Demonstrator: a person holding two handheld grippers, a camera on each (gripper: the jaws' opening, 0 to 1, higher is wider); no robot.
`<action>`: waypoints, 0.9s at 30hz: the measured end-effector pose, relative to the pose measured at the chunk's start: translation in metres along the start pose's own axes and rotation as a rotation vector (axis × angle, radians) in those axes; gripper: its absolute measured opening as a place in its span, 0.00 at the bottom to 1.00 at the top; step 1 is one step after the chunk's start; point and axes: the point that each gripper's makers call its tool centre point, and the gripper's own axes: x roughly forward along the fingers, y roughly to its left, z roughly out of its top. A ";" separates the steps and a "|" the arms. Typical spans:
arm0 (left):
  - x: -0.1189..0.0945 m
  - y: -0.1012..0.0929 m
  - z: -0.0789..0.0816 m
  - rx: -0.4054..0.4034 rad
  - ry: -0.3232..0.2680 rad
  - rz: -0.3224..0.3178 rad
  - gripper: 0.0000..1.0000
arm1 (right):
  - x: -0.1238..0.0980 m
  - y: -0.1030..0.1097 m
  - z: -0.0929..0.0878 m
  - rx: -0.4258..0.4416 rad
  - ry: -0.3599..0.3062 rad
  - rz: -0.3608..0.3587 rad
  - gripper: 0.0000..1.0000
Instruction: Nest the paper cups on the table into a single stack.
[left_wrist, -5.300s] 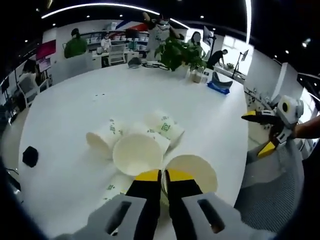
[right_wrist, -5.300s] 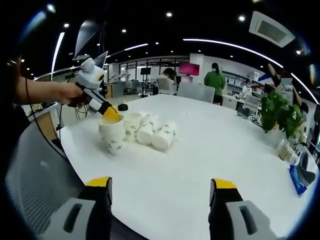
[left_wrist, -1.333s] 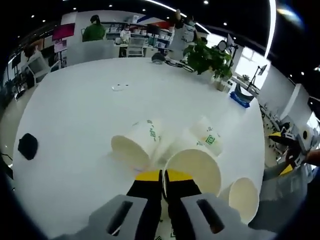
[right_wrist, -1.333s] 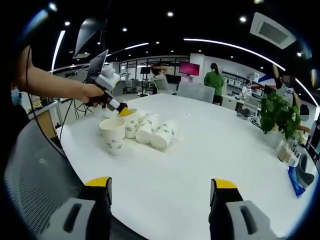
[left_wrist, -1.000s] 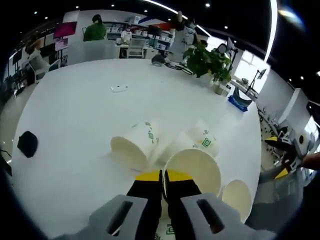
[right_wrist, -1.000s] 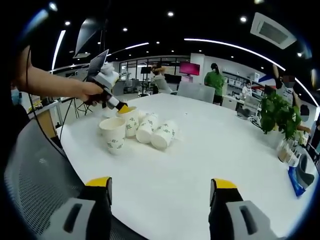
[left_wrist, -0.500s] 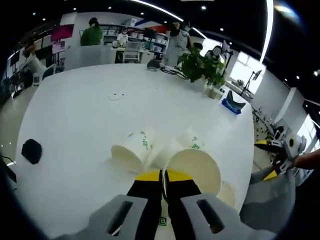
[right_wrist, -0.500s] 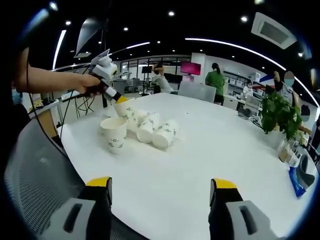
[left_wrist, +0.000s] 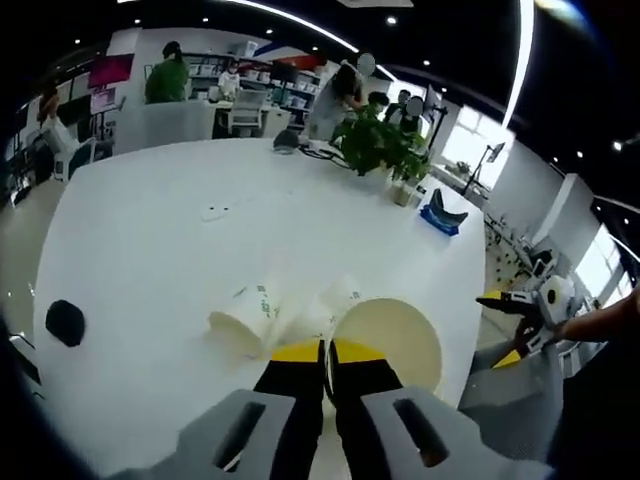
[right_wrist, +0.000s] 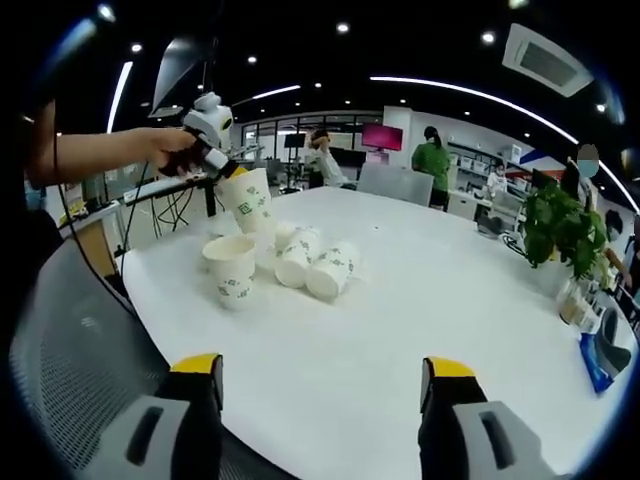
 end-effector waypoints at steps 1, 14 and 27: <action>-0.001 -0.001 0.000 0.004 0.000 -0.004 0.00 | 0.000 0.000 0.000 0.001 -0.002 0.000 0.83; -0.014 -0.032 -0.007 0.052 0.047 -0.072 0.00 | 0.000 -0.001 0.001 0.006 -0.007 0.000 0.83; 0.000 -0.044 -0.033 0.113 0.137 -0.088 0.00 | -0.001 -0.002 0.000 0.010 -0.006 -0.005 0.81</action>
